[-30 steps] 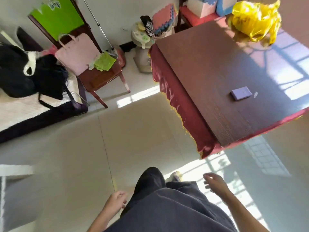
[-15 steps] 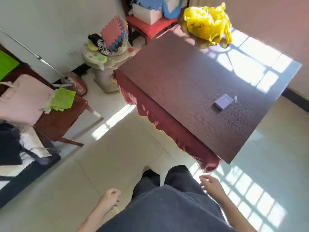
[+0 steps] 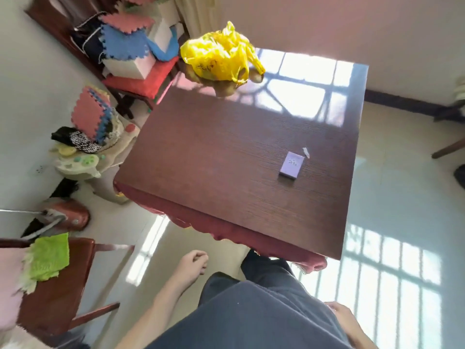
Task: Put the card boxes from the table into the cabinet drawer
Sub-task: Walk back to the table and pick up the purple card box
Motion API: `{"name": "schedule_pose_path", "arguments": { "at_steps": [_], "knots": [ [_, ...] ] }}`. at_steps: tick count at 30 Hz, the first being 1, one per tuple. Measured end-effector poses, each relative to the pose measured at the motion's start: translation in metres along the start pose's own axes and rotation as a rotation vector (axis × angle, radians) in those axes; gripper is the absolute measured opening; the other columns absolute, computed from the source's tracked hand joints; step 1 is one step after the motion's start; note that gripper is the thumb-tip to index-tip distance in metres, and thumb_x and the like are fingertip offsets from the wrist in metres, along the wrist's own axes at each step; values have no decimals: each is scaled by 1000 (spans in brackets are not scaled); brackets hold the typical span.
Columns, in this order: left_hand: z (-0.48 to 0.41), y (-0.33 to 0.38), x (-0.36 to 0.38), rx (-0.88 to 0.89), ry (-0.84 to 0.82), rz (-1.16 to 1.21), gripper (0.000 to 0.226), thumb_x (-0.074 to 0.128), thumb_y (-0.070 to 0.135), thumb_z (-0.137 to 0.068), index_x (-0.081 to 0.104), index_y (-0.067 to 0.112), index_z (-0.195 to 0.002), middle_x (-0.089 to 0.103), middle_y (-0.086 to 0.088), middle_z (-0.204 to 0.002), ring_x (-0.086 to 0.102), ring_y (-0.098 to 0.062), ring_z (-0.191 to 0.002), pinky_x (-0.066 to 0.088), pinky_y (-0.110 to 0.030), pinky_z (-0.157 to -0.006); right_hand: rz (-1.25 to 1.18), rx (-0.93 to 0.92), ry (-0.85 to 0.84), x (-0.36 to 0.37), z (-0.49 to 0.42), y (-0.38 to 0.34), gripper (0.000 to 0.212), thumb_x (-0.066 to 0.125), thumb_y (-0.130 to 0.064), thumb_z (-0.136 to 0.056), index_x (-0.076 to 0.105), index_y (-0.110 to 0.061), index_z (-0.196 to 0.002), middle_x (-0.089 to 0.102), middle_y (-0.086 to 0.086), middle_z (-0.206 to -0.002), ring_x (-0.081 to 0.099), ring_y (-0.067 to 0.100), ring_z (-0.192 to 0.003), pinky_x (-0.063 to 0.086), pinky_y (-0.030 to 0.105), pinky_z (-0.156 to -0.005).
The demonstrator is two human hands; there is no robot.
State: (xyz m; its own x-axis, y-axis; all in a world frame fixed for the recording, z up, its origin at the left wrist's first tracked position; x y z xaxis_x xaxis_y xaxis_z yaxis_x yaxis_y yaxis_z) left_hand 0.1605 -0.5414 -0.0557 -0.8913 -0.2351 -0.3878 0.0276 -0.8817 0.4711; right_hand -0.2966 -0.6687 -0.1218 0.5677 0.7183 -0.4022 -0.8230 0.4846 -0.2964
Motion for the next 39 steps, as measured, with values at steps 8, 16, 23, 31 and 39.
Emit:
{"name": "schedule_pose_path", "arguments": {
  "at_steps": [8,16,23,31,39],
  "knots": [
    [-30,16,-9,-28,-84,-106,20,54,21,-96,62,12,-112,66,-4,-90,61,-13,-70,44,-16,-55,-201,-177,23,-24,-7,-150,13,62,-23,-97,74,-20,-101,78,5,-91,68,11,-68,50,21,-60],
    [-66,23,-46,-93,-104,-107,19,55,15,-96,60,4,-111,62,-8,-76,58,-21,-66,46,-32,-68,-100,-321,189,-75,-18,-298,27,66,-45,-87,70,-31,-109,71,-7,-97,69,15,-93,52,33,-85],
    [-78,65,-59,-55,-81,-65,17,54,22,-96,62,13,-109,65,-6,-90,60,-9,-66,43,-15,-53,163,-229,309,-107,-58,-388,74,66,-55,-84,39,-27,-147,43,10,-139,60,39,-120,45,49,-101],
    [-74,53,-70,-116,-39,-52,19,53,16,-98,61,9,-113,64,-12,-99,62,-14,-75,47,-17,-59,299,-130,329,-107,-95,-420,81,64,-64,-85,28,-31,-150,35,19,-143,58,44,-118,46,50,-99],
    [-63,47,-74,-149,-12,-80,19,51,15,-99,59,8,-114,62,-9,-94,59,-14,-74,44,-15,-56,311,-121,297,-94,-98,-421,65,60,-39,-86,30,-39,-144,35,18,-133,63,44,-100,56,53,-93]
  ]
}}
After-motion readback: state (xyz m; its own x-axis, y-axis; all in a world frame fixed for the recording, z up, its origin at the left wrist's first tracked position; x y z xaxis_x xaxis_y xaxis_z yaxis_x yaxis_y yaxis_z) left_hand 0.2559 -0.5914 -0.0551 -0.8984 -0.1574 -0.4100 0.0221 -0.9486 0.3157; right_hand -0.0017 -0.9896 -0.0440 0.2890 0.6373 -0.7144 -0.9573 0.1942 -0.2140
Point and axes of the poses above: each hand's wrist, its own z-axis away from the middle knuckle, its own x-axis out of the palm, y = z × x, the point moved 10 cm from there along -z, towards the middle knuckle
